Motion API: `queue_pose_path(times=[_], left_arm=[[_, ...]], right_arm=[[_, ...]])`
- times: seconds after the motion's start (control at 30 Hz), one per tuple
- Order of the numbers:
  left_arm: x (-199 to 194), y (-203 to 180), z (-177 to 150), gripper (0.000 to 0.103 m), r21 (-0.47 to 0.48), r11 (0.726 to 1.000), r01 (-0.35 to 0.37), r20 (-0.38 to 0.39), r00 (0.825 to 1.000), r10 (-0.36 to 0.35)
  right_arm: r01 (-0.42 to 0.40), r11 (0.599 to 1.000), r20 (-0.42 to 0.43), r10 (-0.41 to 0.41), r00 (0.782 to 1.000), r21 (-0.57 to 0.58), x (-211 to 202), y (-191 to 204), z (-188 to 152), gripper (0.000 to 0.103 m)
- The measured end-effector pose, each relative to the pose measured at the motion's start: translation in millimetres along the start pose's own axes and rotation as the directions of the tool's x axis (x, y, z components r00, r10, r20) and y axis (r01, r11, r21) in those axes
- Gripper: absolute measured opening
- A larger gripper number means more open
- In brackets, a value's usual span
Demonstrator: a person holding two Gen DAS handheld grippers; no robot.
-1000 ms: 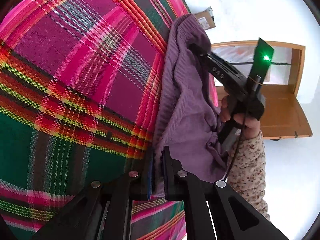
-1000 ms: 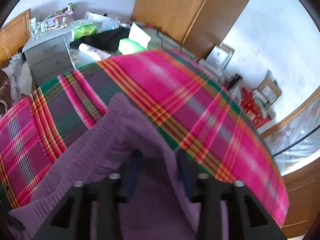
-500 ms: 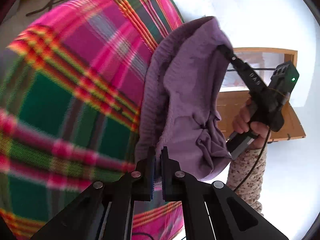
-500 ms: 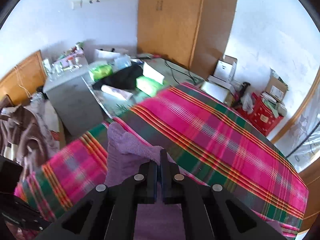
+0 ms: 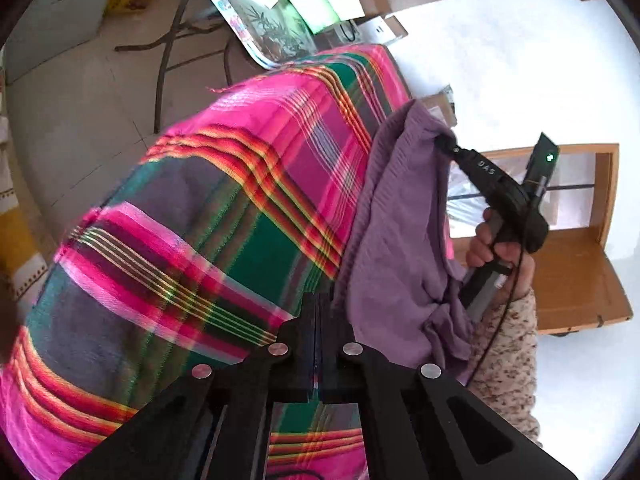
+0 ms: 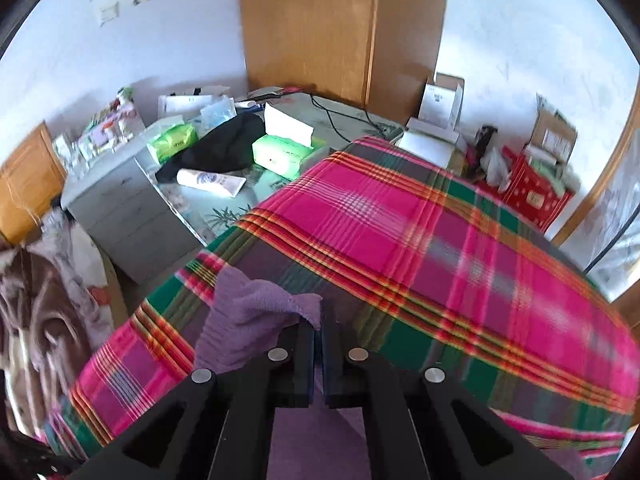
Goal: Fold clothes
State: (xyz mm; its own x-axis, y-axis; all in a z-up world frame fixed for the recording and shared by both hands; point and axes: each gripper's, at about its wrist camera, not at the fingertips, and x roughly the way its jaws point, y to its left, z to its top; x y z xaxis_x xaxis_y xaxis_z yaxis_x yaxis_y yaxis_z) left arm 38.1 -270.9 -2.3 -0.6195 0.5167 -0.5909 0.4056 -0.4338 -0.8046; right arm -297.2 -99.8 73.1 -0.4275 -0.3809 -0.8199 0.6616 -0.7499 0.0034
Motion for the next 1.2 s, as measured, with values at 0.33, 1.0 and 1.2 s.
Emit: queue_pose_path(times=[0.33,1.0,1.2], left_arm=[[25.7,-47.1,-12.1,0.013,0.06,0.998,-0.032,-0.017,0.999,0.033],[69.0,-137.6,-63.8,0.05,0.55,0.809,-0.208,0.113,0.978,0.174],[93.3,-161.6,-89.8,0.05,0.663,0.721,-0.205,0.054,0.972,0.227]], right_arm=[[0.037,0.998,-0.034,-0.039,0.999,-0.056,-2.1,4.2,-18.1,0.015],[0.089,0.99,0.214,-0.111,0.971,0.11,-215.9,-74.8,-150.6,0.035],[0.126,0.955,0.255,-0.196,0.947,0.267,-257.9,-115.5,-226.3,0.036]])
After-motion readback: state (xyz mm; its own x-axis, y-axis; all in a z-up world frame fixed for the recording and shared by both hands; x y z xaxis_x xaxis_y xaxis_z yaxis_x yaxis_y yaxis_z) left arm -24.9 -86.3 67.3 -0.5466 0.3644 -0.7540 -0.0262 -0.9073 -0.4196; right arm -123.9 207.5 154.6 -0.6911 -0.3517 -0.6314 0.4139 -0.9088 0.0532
